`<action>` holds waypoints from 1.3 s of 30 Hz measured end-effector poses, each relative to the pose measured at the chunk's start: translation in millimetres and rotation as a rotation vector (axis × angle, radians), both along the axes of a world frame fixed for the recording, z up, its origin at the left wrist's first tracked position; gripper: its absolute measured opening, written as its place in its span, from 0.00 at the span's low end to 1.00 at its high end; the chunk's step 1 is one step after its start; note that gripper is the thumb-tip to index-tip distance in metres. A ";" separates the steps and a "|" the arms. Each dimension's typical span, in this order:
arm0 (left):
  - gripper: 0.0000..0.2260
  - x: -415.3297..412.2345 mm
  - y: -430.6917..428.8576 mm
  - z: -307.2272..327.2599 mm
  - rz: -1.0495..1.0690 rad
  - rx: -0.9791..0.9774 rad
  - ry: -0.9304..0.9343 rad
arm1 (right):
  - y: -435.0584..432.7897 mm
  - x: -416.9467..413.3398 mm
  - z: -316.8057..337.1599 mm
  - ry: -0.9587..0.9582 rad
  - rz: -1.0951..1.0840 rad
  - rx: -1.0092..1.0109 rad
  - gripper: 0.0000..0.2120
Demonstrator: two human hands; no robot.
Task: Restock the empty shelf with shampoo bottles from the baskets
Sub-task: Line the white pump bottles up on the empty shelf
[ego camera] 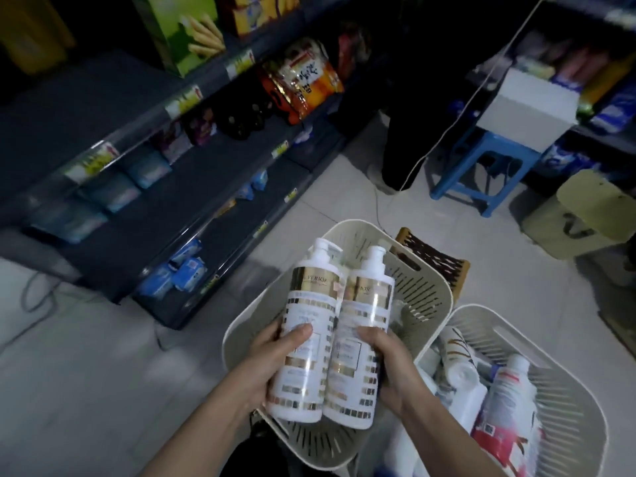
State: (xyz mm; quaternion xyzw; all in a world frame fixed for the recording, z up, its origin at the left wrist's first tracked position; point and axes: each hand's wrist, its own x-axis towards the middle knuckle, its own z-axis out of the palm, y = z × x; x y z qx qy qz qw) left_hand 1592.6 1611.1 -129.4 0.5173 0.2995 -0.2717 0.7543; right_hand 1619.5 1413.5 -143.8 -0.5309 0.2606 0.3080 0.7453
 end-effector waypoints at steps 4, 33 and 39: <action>0.42 -31.7 16.3 24.9 0.120 0.000 -0.071 | 23.7 -9.1 33.1 -0.161 0.173 -0.002 0.27; 0.32 -425.5 276.1 211.4 1.110 0.581 -0.473 | 432.7 -251.4 208.9 -0.807 1.290 0.276 0.28; 0.24 -473.7 307.2 244.4 1.235 0.710 -0.537 | 501.8 -295.3 239.2 -0.916 1.416 0.406 0.27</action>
